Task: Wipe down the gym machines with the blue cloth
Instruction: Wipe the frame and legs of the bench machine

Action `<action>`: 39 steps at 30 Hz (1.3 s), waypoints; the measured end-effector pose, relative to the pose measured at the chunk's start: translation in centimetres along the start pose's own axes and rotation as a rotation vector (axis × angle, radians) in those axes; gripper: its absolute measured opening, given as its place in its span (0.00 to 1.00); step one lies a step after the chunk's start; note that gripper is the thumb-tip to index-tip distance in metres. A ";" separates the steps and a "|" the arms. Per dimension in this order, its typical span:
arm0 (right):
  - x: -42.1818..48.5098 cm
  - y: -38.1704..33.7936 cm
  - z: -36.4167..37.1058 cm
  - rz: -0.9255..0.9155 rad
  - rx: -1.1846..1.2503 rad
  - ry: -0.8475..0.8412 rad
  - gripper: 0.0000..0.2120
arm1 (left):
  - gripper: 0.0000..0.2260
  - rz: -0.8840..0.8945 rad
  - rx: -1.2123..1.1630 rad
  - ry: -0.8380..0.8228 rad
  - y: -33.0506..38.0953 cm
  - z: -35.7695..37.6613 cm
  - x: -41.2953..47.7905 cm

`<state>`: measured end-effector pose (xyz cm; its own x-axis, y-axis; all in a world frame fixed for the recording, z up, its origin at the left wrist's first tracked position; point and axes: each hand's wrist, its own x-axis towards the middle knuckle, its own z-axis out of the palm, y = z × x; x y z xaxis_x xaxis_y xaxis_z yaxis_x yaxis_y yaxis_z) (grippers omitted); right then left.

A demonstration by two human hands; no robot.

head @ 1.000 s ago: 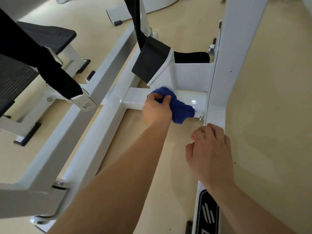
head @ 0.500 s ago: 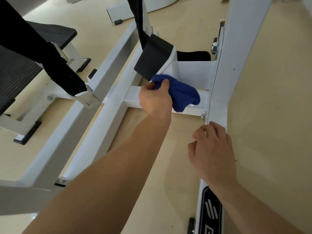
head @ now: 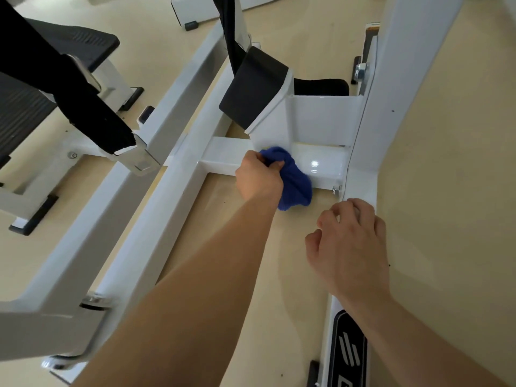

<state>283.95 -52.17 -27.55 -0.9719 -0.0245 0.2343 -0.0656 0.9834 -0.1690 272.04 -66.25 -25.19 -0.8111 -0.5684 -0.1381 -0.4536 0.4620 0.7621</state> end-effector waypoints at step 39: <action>-0.8 2.2 -0.1 -0.072 0.325 -0.033 0.15 | 0.15 0.421 -0.111 0.085 6.4 2.9 -4.9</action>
<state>284.60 -49.94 -28.04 -0.9685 -0.1028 0.2268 -0.1980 0.8703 -0.4510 272.05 -58.47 -21.47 -0.8813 -0.4022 0.2479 -0.0437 0.5919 0.8048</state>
